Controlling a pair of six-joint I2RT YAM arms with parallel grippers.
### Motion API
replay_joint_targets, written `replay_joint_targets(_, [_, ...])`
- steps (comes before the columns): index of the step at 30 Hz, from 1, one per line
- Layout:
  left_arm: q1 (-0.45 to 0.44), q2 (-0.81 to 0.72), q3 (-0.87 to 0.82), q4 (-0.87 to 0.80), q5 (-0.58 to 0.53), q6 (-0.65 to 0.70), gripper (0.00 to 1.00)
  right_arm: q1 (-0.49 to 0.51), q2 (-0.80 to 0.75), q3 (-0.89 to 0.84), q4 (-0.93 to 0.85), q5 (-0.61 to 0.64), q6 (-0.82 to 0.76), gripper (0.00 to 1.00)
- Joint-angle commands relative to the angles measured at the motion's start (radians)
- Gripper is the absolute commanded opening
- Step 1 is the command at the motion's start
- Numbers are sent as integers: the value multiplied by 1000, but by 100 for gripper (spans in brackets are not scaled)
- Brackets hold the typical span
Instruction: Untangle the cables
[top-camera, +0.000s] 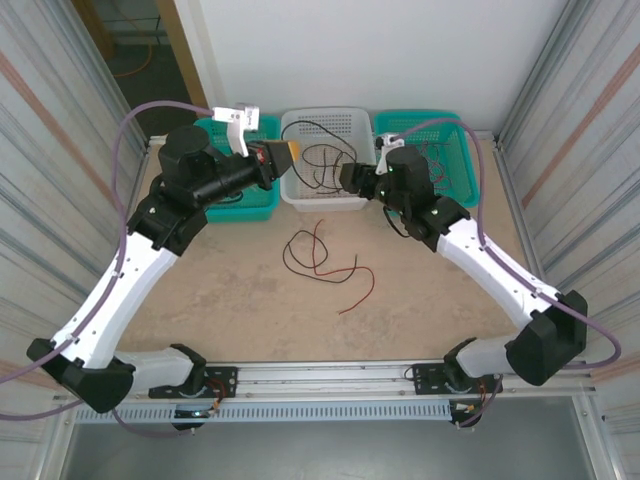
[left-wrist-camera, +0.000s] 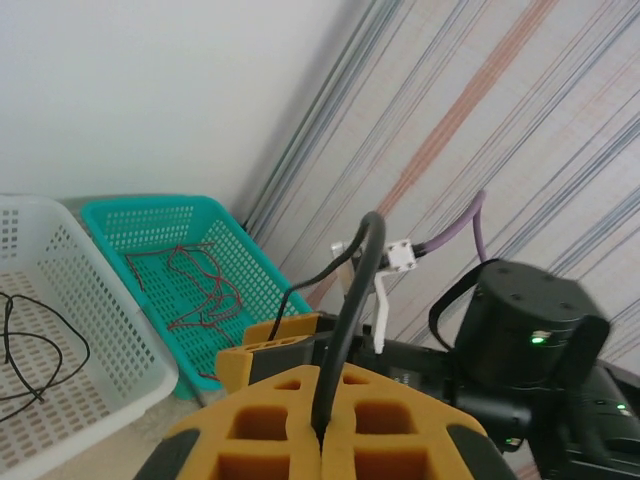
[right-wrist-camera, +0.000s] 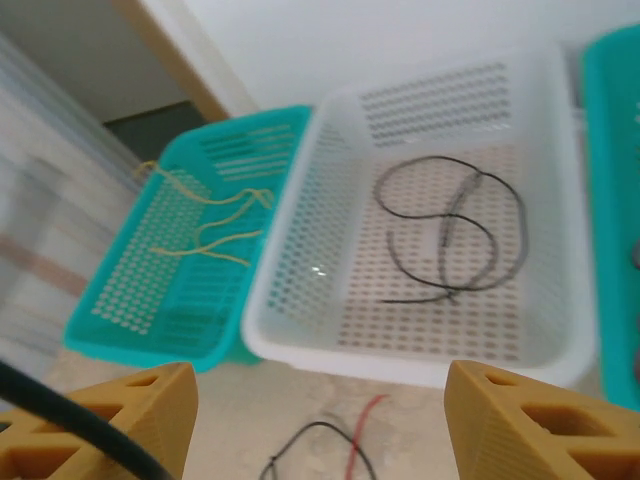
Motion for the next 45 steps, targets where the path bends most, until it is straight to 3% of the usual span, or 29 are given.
replay_joint_targets(1, [24, 12, 57, -14, 5, 20, 0, -76, -17, -55, -16, -34, 77, 64])
replay_joint_targets(8, [84, 135, 164, -50, -3, -5, 0, -126, -130, -199, -50, -127, 70, 63])
replay_joint_targets(16, [143, 483, 461, -167, -37, -22, 0, -35, -309, -325, -145, -81, 64, 64])
replay_joint_targets(18, [156, 575, 521, -170, -22, -43, 5, -19, -342, -332, -164, -67, 64, 64])
replay_joint_targets(19, [161, 624, 547, -160, -5, -55, 12, -13, -353, -332, -174, -62, 64, 64])
replay_joint_targets(21, [163, 710, 598, -157, 3, -55, 39, -4, -374, -327, -189, -54, 61, 64])
replay_joint_targets(23, [163, 799, 663, -184, 9, -58, 55, 7, -391, -319, -205, -43, 55, 64])
replay_joint_targets(24, [163, 839, 700, -201, 21, -57, 72, 12, -392, -315, -211, -38, 49, 64])
replay_joint_targets(27, [159, 904, 743, -215, 58, -50, 74, 26, -390, -304, -227, -25, 33, 64])
replay_joint_targets(33, [153, 755, 592, -158, 12, -2, 72, 68, -333, -315, -205, -46, 4, 64])
replay_joint_targets(37, [155, 605, 468, -128, 54, 31, 69, 150, -243, -306, -189, -59, -34, 64])
replay_joint_targets(45, [154, 195, 36, -61, 14, 71, 69, 233, -8, -258, -155, -62, -40, 61])
